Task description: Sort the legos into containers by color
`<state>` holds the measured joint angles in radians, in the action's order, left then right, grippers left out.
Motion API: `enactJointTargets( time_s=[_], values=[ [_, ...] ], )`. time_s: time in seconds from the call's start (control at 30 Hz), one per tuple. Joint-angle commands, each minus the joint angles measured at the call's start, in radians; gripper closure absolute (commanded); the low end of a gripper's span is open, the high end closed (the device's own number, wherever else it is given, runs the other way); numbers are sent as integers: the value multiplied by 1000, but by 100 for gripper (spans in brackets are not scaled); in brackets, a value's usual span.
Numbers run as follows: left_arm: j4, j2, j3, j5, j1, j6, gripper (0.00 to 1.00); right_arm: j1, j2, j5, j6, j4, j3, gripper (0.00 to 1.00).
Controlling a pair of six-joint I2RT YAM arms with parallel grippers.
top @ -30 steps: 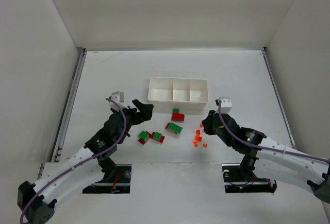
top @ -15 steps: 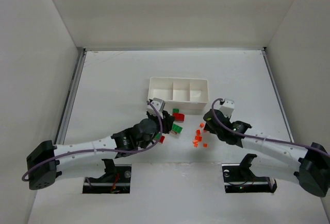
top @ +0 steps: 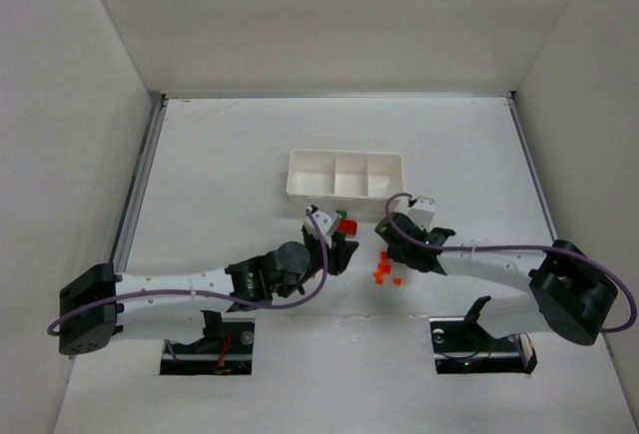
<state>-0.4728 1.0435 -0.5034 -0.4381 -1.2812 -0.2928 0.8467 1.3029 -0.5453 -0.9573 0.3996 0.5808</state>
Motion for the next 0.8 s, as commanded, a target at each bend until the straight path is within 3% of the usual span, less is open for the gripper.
enactJointTargets(
  time_s=[0.0,0.2,0.33,0.53,0.77],
  values=[
    [-79,-3,26,64,9,6,65,10,32,1,-6,-47,51,58],
    [-59,19,34,68,-10,-11,64,12,-26,-21,-17,-45,28,78],
    [-46,64,8,61,-36,-34,63,-11,-201,-47,6,-36,-15,81],
    [-26,245,-119,19,-82,-63,54,-160,-473,-38,86,-83,-75,82],
    [152,493,-340,-79,-76,-160,52,-274,-616,28,146,-154,-124,82]
  ],
)
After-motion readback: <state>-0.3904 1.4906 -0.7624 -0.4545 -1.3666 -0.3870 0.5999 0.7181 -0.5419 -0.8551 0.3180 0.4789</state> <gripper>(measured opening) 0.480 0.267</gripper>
